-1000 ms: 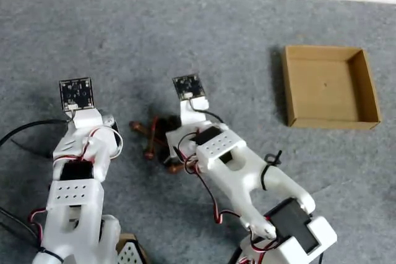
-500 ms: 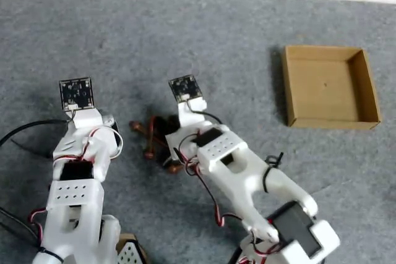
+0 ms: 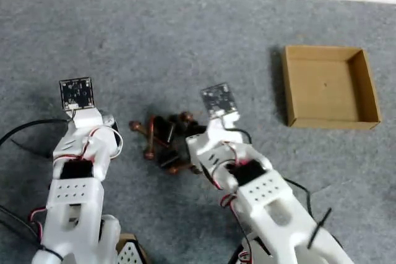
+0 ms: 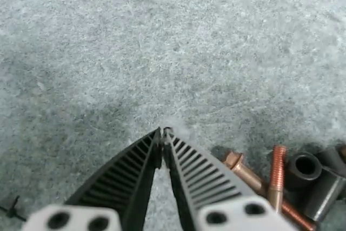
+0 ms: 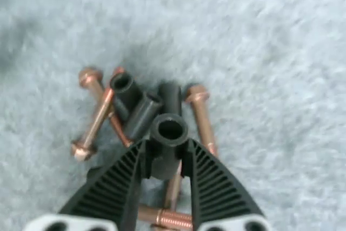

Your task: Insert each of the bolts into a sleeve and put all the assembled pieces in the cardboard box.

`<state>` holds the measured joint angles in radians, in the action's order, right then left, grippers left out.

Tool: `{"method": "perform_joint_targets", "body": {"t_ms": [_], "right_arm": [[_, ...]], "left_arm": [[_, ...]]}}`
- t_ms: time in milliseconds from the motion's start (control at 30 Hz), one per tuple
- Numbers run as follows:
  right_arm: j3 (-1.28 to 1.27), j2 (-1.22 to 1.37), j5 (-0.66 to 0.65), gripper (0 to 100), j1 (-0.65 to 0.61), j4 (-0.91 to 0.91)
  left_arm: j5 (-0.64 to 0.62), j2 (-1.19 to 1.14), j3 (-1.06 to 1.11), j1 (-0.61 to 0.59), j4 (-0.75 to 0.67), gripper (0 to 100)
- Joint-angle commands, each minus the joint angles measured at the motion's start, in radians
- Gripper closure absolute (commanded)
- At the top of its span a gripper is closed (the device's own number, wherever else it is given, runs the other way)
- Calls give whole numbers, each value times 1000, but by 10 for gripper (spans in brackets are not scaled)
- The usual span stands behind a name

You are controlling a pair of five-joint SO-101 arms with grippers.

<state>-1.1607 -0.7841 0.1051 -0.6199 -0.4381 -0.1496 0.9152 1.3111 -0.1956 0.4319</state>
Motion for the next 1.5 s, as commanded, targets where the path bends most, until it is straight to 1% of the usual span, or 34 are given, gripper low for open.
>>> {"method": "perform_joint_targets", "body": {"t_ms": [0, 133, 200, 300, 367, 433, 467, 500, 667, 867, 933, 1067, 1200, 1333, 1467], "right_arm": [[-13, -110, -14, 995, 22, 35], [-28, -137, -14, 995, 22, 35], [-28, -139, -14, 995, 22, 35], [-28, -139, -14, 995, 22, 35], [-28, -139, -14, 995, 22, 35], [-30, -139, -15, 995, 22, 35], [-30, -139, -15, 995, 22, 35], [-30, -139, -15, 995, 22, 35], [-30, -137, -15, 995, 22, 35], [-30, -137, -15, 995, 22, 35], [-30, -137, -15, 995, 22, 35], [-30, -137, -15, 995, 22, 35], [-30, -137, -15, 995, 22, 35], [-30, -137, -15, 995, 22, 35], [-30, -137, -15, 995, 22, 35]], "left_arm": [[25, -165, -133, 39, -11, 969], [26, -449, -329, 145, 107, 968], [23, -576, -426, 186, 180, 949], [11, -691, -533, 234, 275, 856], [-75, -722, -565, 259, 322, 800], [-213, -734, -576, 268, 331, 767], [-267, -740, -579, 266, 331, 760], [-295, -742, -581, 265, 331, 757], [-301, -812, -608, 249, 330, 758], [-305, -1017, -737, 239, 338, 758], [-307, -1067, -783, 237, 384, 758], [-364, -1109, -858, 237, 480, 758], [-358, -1095, -866, 211, 505, 758], [-354, -1021, -845, 214, 526, 758], [-354, -894, -786, 214, 534, 758]]}}
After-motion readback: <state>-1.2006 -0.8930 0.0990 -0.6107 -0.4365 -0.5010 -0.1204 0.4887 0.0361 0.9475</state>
